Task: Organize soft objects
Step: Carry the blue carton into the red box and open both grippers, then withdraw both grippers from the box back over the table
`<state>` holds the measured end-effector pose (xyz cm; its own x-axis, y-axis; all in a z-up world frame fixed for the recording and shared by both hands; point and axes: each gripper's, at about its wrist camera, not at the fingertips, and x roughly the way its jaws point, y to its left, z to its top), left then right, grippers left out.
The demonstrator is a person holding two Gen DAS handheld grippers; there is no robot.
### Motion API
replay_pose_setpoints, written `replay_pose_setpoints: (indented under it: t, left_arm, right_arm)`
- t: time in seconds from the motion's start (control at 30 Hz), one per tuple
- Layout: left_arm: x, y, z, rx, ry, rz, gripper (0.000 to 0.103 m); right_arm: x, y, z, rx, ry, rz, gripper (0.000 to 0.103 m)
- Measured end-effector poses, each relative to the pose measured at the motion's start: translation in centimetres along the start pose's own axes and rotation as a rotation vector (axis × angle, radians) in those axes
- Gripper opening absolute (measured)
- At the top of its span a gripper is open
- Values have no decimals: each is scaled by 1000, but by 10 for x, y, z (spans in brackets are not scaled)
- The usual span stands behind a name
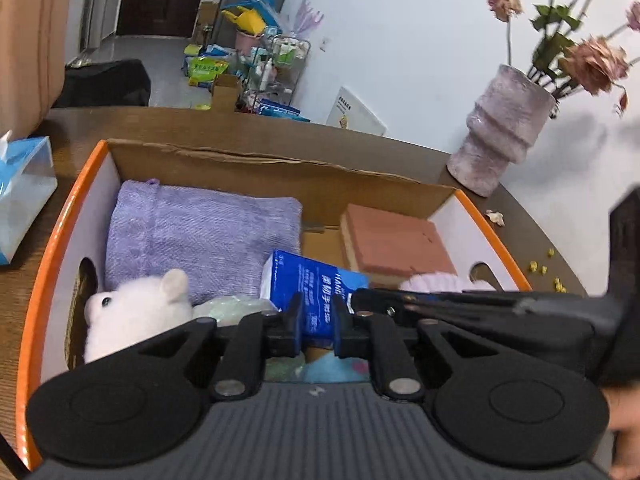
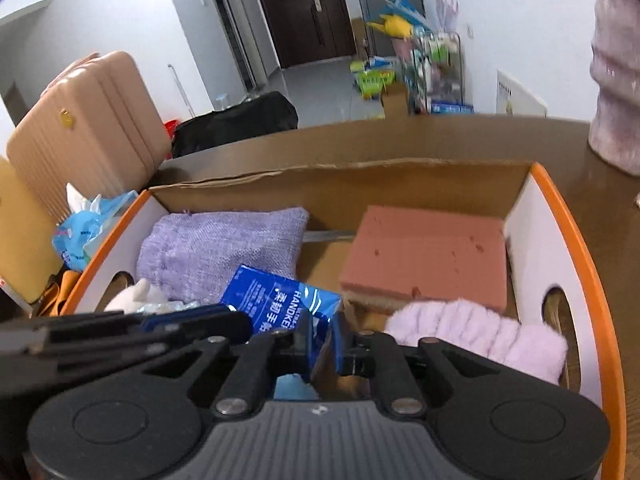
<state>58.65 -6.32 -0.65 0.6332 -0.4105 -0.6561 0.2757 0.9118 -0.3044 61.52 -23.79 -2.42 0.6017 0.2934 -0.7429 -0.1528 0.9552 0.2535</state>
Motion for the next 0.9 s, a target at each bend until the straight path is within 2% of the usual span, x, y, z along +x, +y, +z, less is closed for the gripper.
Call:
replay_pose_setpoints:
  t: [0.1,0.2,0.3,0.33,0.37,0.43,0.57,0.7,0.77,0.83,0.9]
  left_arm:
    - [-19,-11,-5,40,-48,57,20]
    - [-54,-17,-4,55,-95,73,23]
    - [-96,-27,-3,86,-159,100,29]
    - [-116,-31,-5,103,-189,114,35]
    - [-132,-35,-7,116,-216,129,47]
    - [-165,-41,-16,144,-273,174,63]
    - [-209,-57,-34,191,-336,218,74]
    - [-237,-70,-53,173,-350,223,78]
    - [-249,-76,-65,169,-380,236,87]
    - [-262,-81,-82,169,-424,274,95]
    - [-275,-84,-103,180,-459,293,96]
  right_arm:
    - [-18,1,1,12,-28,-5,21]
    - [-63,5,-3,-11,-106,25,32]
    - [-121,6,-6,-59,-198,-3,36]
    - [-139,5,-8,-69,-226,-12,41]
    - [-159,4,-11,-80,-257,-21,44]
    - [-197,3,-22,-103,-312,-31,55]
    - [-254,-3,-50,-141,-373,-55,58]
    - [-284,-3,-74,-124,-395,-26,58]
    - [-298,3,-87,-124,-419,-19,60]
    - [-313,8,-105,-131,-453,-8,71]
    - [-327,13,-128,-147,-495,-1,76]
